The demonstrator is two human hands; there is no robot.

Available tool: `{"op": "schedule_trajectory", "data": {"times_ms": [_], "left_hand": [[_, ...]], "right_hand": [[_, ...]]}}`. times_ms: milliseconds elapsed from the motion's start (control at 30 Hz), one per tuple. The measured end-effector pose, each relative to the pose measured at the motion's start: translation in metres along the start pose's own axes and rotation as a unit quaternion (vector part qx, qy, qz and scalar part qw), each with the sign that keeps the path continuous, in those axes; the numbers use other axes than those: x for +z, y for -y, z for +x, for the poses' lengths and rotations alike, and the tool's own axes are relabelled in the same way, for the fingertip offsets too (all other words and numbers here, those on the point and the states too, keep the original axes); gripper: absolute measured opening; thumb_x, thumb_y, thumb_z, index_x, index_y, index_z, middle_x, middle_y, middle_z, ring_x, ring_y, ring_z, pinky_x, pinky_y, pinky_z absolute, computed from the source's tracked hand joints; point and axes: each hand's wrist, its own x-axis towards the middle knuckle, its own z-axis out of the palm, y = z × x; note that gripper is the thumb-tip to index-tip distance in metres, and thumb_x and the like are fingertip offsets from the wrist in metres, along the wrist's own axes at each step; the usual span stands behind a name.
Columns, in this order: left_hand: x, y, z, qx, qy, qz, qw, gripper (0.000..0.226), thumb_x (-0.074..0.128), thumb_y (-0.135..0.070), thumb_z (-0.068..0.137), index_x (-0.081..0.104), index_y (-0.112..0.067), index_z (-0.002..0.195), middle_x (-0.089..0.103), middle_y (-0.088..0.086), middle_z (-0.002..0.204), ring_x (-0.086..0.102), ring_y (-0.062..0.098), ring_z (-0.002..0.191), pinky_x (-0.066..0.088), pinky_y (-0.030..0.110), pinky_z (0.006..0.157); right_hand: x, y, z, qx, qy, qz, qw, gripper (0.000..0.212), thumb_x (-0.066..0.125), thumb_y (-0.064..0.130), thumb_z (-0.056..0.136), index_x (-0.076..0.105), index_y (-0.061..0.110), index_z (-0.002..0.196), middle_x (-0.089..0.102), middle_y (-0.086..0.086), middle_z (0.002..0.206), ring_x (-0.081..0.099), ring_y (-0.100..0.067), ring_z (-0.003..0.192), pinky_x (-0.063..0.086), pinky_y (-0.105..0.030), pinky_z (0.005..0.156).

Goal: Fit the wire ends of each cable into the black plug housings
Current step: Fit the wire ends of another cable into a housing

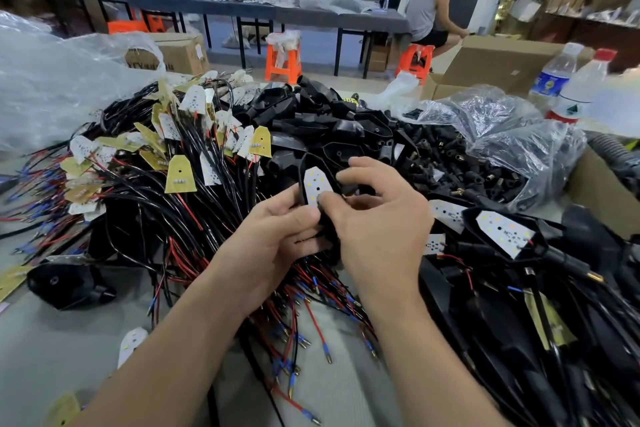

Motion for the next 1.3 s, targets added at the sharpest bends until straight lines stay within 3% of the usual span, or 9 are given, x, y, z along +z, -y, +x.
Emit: {"op": "schedule_trajectory", "data": {"times_ms": [67, 200, 367, 567, 700, 800, 967, 1133, 1300], "left_hand": [[0.001, 0.0, 0.0, 0.002, -0.021, -0.011, 1.0, 0.038, 0.067, -0.008, 0.083, 0.071, -0.007, 0.12, 0.051, 0.004, 0.076, 0.038, 0.017, 0.069, 0.057, 0.039, 0.092], [0.008, 0.002, 0.0, 0.017, -0.098, -0.032, 0.994, 0.024, 0.066, -0.009, 0.089, 0.072, -0.005, 0.112, 0.074, 0.025, 0.117, 0.072, 0.036, 0.109, 0.063, 0.041, 0.085], [0.014, 0.003, 0.003, 0.061, -0.194, -0.017, 0.979, 0.022, 0.063, -0.02, 0.094, 0.083, -0.017, 0.084, 0.079, 0.018, 0.105, 0.077, 0.028, 0.103, 0.063, 0.032, 0.078], [0.016, 0.002, 0.006, 0.103, -0.28, -0.048, 0.953, 0.023, 0.053, -0.018, 0.107, 0.072, -0.008, 0.1, 0.08, 0.013, 0.1, 0.078, 0.023, 0.092, 0.063, 0.03, 0.075], [0.001, -0.013, 0.007, 0.125, -0.361, -0.125, 0.916, 0.019, 0.051, -0.02, 0.109, 0.065, -0.007, 0.11, 0.08, 0.012, 0.099, 0.079, 0.017, 0.088, 0.063, 0.03, 0.073], [-0.001, -0.018, 0.008, 0.148, -0.352, -0.18, 0.907, 0.023, 0.047, -0.018, 0.111, 0.063, -0.003, 0.117, 0.08, 0.01, 0.093, 0.078, 0.018, 0.086, 0.062, 0.029, 0.072], [-0.003, -0.019, 0.0, 0.111, -0.31, -0.177, 0.927, 0.024, 0.049, -0.012, 0.106, 0.066, 0.001, 0.116, 0.079, 0.013, 0.1, 0.078, 0.022, 0.088, 0.063, 0.03, 0.071], [0.001, -0.014, -0.003, 0.057, -0.308, 0.081, 0.946, 0.017, 0.068, 0.006, 0.082, 0.078, -0.009, 0.081, 0.077, 0.011, 0.078, 0.073, 0.02, 0.068, 0.058, 0.025, 0.057], [0.022, -0.007, -0.01, -0.038, -0.128, 0.206, 0.969, 0.022, 0.086, -0.003, 0.064, 0.069, 0.003, 0.076, 0.065, 0.026, 0.074, 0.058, 0.027, 0.068, 0.043, 0.032, 0.066]], "right_hand": [[0.002, 0.0, -0.001, 0.022, 0.017, 0.01, 1.0, 0.031, 0.088, 0.014, 0.068, 0.072, 0.037, 0.08, 0.073, 0.014, 0.087, 0.069, -0.004, 0.07, 0.052, -0.014, 0.065], [-0.002, -0.004, 0.001, 0.067, 0.135, -0.077, 0.986, 0.023, 0.086, 0.033, 0.075, 0.075, 0.034, 0.095, 0.072, 0.014, 0.079, 0.067, 0.001, 0.072, 0.05, -0.014, 0.065], [0.0, 0.0, -0.003, 0.061, 0.147, -0.091, 0.983, 0.036, 0.079, 0.041, 0.076, 0.069, 0.04, 0.111, 0.071, 0.024, 0.09, 0.067, 0.002, 0.09, 0.052, -0.017, 0.08], [0.003, 0.002, -0.011, -0.01, -0.049, -0.189, 0.981, 0.03, 0.066, 0.058, 0.084, 0.066, 0.028, 0.078, 0.065, 0.017, 0.067, 0.061, -0.007, 0.074, 0.048, -0.032, 0.073], [-0.006, -0.003, -0.001, 0.078, 0.106, -0.212, 0.968, 0.058, 0.052, 0.059, 0.09, 0.063, 0.01, 0.062, 0.062, 0.008, 0.05, 0.055, -0.013, 0.049, 0.047, -0.028, 0.056], [-0.002, 0.001, -0.005, 0.233, 0.317, -0.063, 0.917, 0.058, 0.05, 0.056, 0.101, 0.072, 0.008, 0.075, 0.075, -0.009, 0.066, 0.061, -0.014, 0.043, 0.043, -0.02, 0.042], [0.014, 0.002, 0.004, 0.317, 0.142, 0.296, 0.89, 0.025, 0.046, 0.023, 0.109, 0.065, 0.007, 0.11, 0.077, -0.015, 0.092, 0.073, -0.021, 0.07, 0.059, -0.028, 0.06], [0.006, 0.004, 0.041, 0.247, 0.087, 0.27, 0.927, 0.025, 0.035, 0.002, 0.107, 0.058, 0.01, 0.112, 0.075, -0.011, 0.072, 0.07, -0.02, 0.059, 0.055, -0.024, 0.053], [0.0, 0.003, 0.067, 0.234, 0.049, 0.194, 0.951, 0.023, 0.039, 0.004, 0.107, 0.057, 0.013, 0.119, 0.065, -0.006, 0.058, 0.046, -0.013, 0.036, 0.035, -0.021, 0.038]]}}
